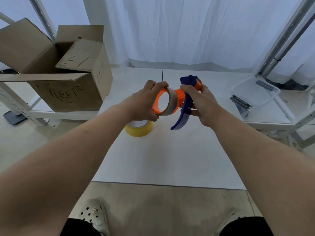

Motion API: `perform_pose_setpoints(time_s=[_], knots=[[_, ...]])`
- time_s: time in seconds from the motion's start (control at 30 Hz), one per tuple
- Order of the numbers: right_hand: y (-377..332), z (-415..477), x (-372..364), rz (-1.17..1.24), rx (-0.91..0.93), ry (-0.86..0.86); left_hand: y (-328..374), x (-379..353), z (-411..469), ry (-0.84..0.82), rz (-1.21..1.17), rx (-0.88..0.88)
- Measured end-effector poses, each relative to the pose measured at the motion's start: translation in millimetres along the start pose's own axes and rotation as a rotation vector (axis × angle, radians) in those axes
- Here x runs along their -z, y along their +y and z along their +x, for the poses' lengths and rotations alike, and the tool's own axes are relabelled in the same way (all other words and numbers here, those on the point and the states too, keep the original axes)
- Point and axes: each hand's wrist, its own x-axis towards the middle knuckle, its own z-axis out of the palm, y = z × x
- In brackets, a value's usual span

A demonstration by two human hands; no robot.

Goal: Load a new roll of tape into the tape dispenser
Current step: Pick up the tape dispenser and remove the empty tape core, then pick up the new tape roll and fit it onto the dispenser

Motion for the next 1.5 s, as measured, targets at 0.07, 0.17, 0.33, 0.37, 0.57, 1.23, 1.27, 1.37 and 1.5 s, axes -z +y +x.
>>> perform_pose_setpoints(time_s=[0.07, 0.17, 0.33, 0.37, 0.57, 1.23, 1.27, 1.37, 1.5], knots=[[1, 1, 4, 0.027, 0.004, 0.045, -1, 2, -1, 0.031, -0.063, -0.013], [4, 3, 10, 0.027, 0.008, 0.119, -1, 3, -1, 0.115, -0.143, -0.010], [9, 6, 16, 0.050, -0.010, 0.188, -2, 4, 3, 0.276, -0.327, 0.034], [10, 6, 17, 0.045, -0.017, 0.182, -5, 3, 5, 0.309, -0.332, 0.070], [18, 9, 25, 0.016, -0.046, 0.170, -23, -21, 11, 0.158, -0.147, 0.325], [63, 45, 57, -0.001, -0.213, 0.120, -18, -90, 78, -0.245, 0.459, 0.296], [62, 46, 54, 0.007, -0.219, 0.109, -19, -87, 76, -0.249, 0.451, 0.276], [61, 49, 47, 0.032, -0.240, 0.088, -22, -77, 64, -0.169, 0.345, 0.242], [62, 51, 39, 0.049, -0.246, 0.105, -24, -65, 43, -0.041, 0.225, 0.262]])
